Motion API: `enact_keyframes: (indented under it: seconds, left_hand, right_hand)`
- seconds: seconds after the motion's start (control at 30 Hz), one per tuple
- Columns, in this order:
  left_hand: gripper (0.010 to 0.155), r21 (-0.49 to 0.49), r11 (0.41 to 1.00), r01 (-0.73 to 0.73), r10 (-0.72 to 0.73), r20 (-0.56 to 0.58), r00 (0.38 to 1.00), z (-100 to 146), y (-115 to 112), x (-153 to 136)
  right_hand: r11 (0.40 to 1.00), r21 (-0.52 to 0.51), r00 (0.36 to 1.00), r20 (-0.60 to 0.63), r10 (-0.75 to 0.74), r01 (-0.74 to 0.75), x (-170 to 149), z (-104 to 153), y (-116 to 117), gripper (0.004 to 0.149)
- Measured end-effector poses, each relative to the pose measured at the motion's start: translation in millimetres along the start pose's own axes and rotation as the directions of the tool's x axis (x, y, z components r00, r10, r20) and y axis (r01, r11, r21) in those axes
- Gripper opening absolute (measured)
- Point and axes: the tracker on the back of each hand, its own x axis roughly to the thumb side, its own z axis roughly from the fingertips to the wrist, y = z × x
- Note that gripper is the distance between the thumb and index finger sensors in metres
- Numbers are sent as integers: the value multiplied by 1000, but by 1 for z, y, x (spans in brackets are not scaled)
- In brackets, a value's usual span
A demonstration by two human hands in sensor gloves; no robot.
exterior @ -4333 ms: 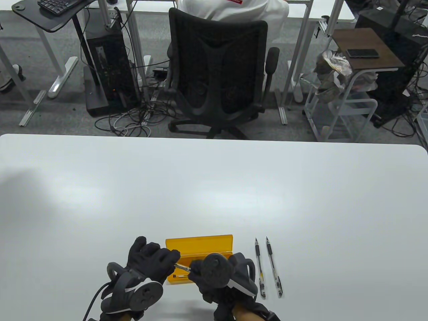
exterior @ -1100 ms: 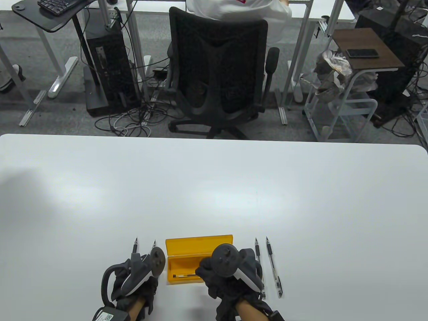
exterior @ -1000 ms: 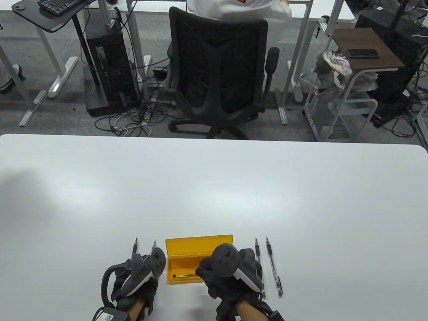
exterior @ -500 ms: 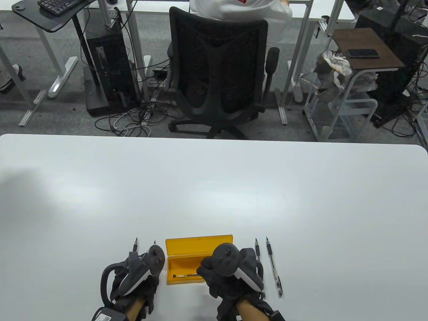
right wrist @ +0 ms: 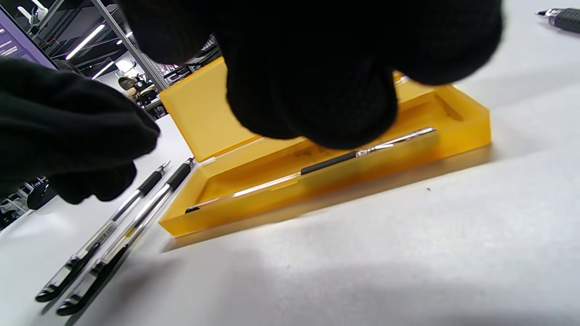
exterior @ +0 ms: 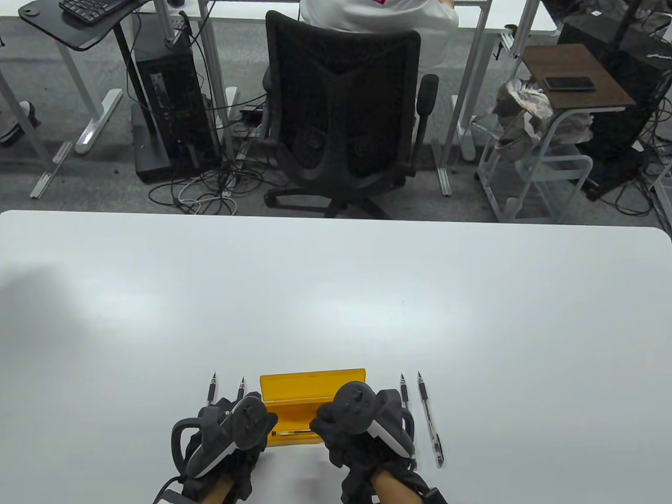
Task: Cap pen on the opposite end
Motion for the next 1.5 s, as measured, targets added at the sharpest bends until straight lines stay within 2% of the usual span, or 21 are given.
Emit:
enact_keyframes:
  seconds: [0.23, 0.3, 0.4, 0.57, 0.73, 0.9, 1.1, 1.23, 1.5]
  left_hand:
    - [62, 23, 997, 74, -76, 114, 991, -3, -7, 10]
    - [63, 10, 995, 97, -98, 111, 989, -4, -10, 11]
    - [65, -14, 991, 133, -130, 135, 982, -5, -14, 14]
    - [71, -63, 976, 209, -195, 174, 965, -8, -23, 19]
    - [75, -137, 976, 166, -144, 159, 977, -13, -25, 17]
    - [74, -225, 962, 152, -123, 138, 983, -17, -26, 15]
    - [74, -232, 964, 129, -102, 126, 987, -18, -27, 13]
    - [74, -236, 964, 123, -96, 122, 988, -19, -27, 13]
    - [74, -244, 962, 121, -95, 114, 989, -20, -26, 12]
  right_hand:
    - [999, -21, 999, -28, 26, -27, -1, -1, -2, 53]
    - [987, -64, 985, -106, 138, -145, -1, 1, -8, 51]
    - [952, -112, 954, -135, 269, -285, -1, 0, -12, 49]
    - [934, -93, 933, -140, 331, -345, -3, -4, -9, 47]
    - [888, -59, 887, -120, 446, -455, -1, -13, 3, 43]
    - [837, -9, 836, -68, 545, -547, 5, -22, 19, 41]
    - [813, 34, 811, -46, 583, -582, 5, -28, 28, 40]
    - [830, 12, 829, -52, 557, -557, 2, -27, 29, 40]
    - [821, 1, 820, -57, 570, -571, 4, -28, 31, 40]
